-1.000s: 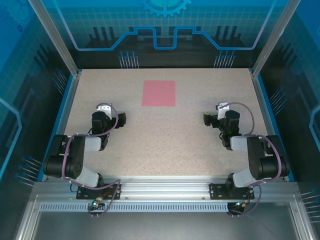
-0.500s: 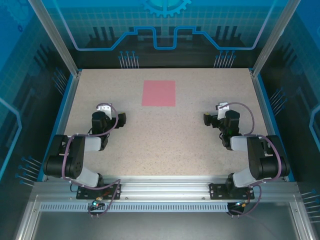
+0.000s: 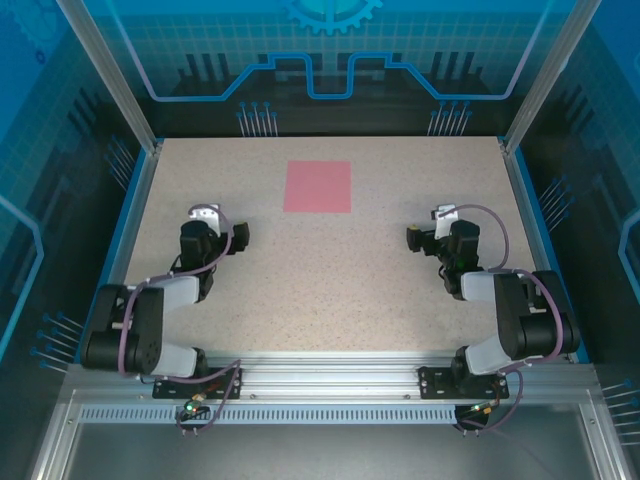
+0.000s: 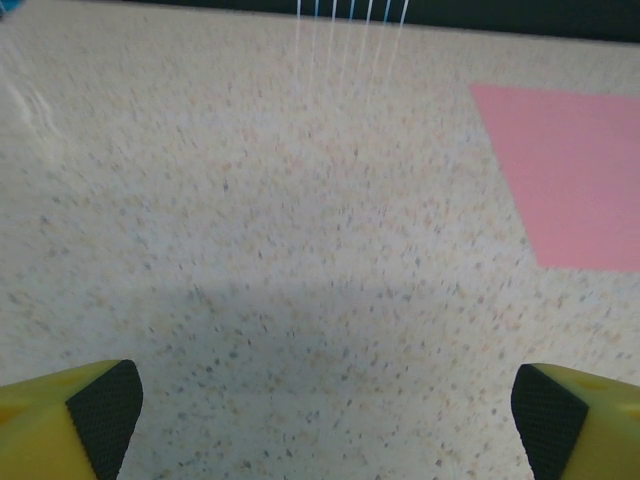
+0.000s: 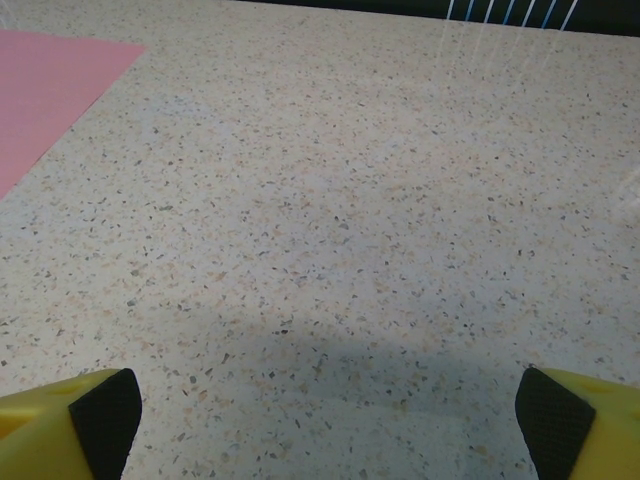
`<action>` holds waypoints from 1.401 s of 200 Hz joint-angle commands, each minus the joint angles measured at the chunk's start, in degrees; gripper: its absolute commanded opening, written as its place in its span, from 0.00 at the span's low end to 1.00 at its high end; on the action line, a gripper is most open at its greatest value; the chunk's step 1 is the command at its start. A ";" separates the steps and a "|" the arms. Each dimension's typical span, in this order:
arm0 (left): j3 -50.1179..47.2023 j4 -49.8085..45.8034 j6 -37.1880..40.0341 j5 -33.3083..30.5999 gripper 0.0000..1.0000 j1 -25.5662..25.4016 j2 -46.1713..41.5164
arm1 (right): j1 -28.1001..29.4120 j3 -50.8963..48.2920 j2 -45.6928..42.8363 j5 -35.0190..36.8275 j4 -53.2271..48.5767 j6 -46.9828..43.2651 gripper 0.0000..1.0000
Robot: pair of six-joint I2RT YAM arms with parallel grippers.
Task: Fold a paper plane with a square sheet of paper (fold left side to right side)
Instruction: Move the square sheet of paper to the center of the table.
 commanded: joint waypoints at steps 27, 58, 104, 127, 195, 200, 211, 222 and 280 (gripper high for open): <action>15.61 -28.60 -6.34 -0.77 0.99 -0.18 -9.44 | -0.25 6.48 -13.46 4.34 -18.70 5.84 1.00; 29.65 -44.59 -12.92 6.98 0.98 -1.84 -1.59 | 2.14 12.17 -22.04 5.67 -35.76 13.27 1.00; 48.66 -56.33 -13.61 5.64 0.99 -14.79 16.13 | 10.34 17.12 -26.85 5.96 -51.39 22.02 1.00; 58.66 -60.56 -14.41 6.18 0.99 -19.67 25.68 | 15.02 15.94 -28.33 8.50 -52.47 24.27 1.00; 83.12 -70.07 -16.50 5.57 0.90 -23.87 47.65 | 18.24 13.07 -30.56 10.46 -53.93 26.03 1.00; 84.61 -70.58 -16.57 5.57 0.89 -23.93 49.11 | 18.24 13.01 -30.82 10.55 -54.05 26.00 1.00; 87.93 -71.62 -16.60 6.25 0.84 -24.02 51.79 | 18.32 12.83 -31.33 10.77 -54.29 25.88 1.00; 91.37 -72.96 -16.54 6.66 0.78 -24.11 54.38 | 18.33 12.63 -31.72 10.82 -54.40 25.85 1.00; 105.93 -80.25 -17.98 4.55 0.56 -24.14 65.67 | 18.37 11.59 -33.04 11.09 -54.73 26.12 1.00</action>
